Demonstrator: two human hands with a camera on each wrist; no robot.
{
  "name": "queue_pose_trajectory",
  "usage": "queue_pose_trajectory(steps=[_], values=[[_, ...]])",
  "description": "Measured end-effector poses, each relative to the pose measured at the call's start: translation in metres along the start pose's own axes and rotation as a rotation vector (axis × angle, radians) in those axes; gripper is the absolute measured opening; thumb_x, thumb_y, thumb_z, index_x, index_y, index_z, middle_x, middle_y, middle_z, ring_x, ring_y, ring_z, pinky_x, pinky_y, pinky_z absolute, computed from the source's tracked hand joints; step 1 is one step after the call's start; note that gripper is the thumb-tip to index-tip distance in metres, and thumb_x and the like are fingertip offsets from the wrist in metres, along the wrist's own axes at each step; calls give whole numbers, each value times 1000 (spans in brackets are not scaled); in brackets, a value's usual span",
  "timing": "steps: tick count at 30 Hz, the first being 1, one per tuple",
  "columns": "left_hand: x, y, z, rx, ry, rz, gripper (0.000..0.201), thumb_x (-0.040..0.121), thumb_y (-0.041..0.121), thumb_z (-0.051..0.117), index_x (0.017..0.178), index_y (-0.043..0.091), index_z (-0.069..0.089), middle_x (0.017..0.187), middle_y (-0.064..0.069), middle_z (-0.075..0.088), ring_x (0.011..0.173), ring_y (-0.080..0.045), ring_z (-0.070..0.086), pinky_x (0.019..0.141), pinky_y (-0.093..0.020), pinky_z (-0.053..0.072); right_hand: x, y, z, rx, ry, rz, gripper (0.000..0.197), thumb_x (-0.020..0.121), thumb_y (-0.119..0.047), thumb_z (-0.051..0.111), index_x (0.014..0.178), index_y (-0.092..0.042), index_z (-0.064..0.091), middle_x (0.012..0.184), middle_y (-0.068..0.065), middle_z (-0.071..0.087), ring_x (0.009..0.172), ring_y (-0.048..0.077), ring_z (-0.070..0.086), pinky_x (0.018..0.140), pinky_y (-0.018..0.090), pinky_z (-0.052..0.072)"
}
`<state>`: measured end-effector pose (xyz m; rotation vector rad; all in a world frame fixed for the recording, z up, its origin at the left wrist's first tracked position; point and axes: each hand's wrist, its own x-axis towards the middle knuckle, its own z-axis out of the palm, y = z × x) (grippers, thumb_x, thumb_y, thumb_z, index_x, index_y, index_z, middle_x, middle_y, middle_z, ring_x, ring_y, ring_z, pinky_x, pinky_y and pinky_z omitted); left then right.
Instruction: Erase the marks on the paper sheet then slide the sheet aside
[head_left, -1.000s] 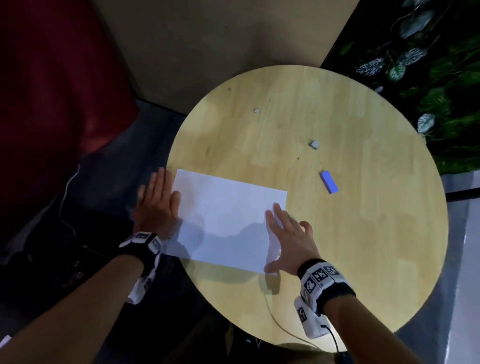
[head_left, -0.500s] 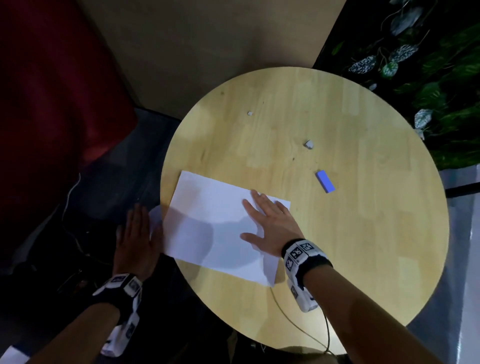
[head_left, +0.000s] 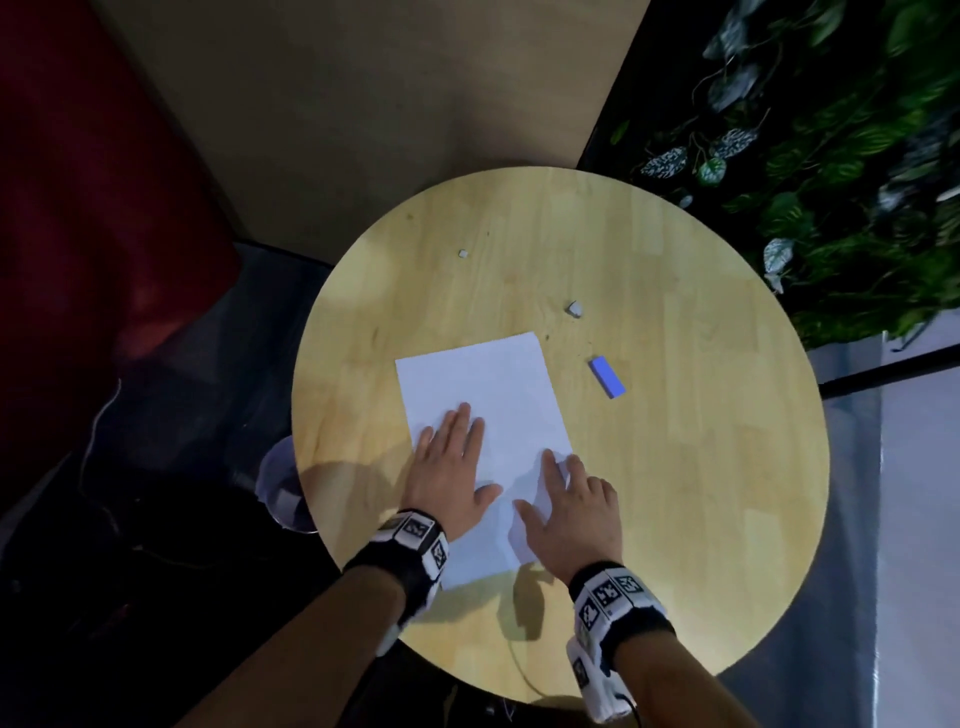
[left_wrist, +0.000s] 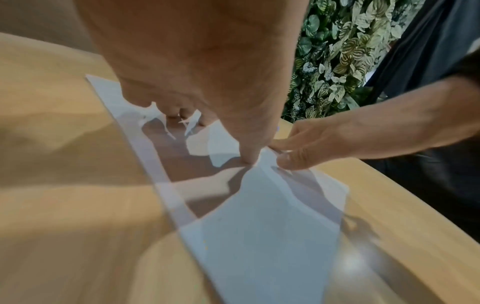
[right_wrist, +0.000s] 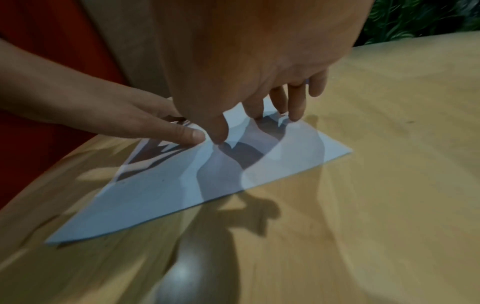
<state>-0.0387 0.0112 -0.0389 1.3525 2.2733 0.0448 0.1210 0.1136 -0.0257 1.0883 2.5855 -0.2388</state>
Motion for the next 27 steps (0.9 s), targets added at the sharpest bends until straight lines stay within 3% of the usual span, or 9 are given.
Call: queue_pose_trajectory(steps=[2,5,7,9,12,18,22,25,27], values=[[12,15,-6,8,-82,31,87,100,56,42,161,11,0,167,-10,-16,155,-27,-8,125,-46,1,-4,10,-6,1,7,22,71,83,-58,43,141,-18,44,131,10,53,98,28,60,94,40,41],[29,30,-13,39,-132,80,90,100,53,47,161,11,-3,167,-8,-20,155,-27,-11,125,-46,0,-1,28,-17,35,-45,11,65,88,-46,53,144,-19,35,131,6,49,104,26,57,93,35,39],[38,36,-17,51,-175,102,90,100,51,49,161,11,-4,167,-7,-21,155,-27,-11,125,-46,0,8,44,-20,119,-55,-44,71,88,-42,57,149,-21,26,145,4,36,124,23,45,100,33,37],[45,40,-19,63,-193,119,91,100,50,51,161,11,-5,166,-6,-22,155,-26,-12,125,-46,0,20,60,-18,167,-108,-121,79,89,-44,58,153,-25,14,159,-2,11,142,18,21,112,32,25],[53,44,-20,58,-203,135,92,100,49,53,161,11,-5,166,-6,-22,155,-26,-13,126,-44,1,30,73,-21,156,-161,-164,85,87,-49,58,153,-29,7,160,-9,-3,145,14,12,115,30,17],[53,38,-21,36,-142,163,83,102,41,52,161,10,3,168,-3,-17,155,-22,-11,126,-42,3,39,77,-30,133,-175,-140,94,83,-52,61,153,-29,2,159,-10,2,141,18,21,113,31,21],[37,23,-31,20,-75,136,74,101,30,53,160,11,14,169,-2,-7,156,-19,-4,126,-41,12,41,75,-41,124,-185,-171,95,81,-50,63,153,-26,6,155,-6,12,134,20,30,110,32,26],[30,5,-40,6,-32,149,63,93,24,56,151,8,41,165,-9,22,150,-27,30,115,-47,39,49,75,-54,95,-204,-196,82,82,-48,60,150,-25,20,150,-3,23,130,20,36,108,32,28],[15,-3,-44,-12,0,100,56,96,29,44,150,13,45,163,-2,26,146,-26,38,113,-43,42,52,75,-67,148,-175,-209,66,86,-48,55,144,-27,31,144,-3,33,124,20,43,104,32,31]])
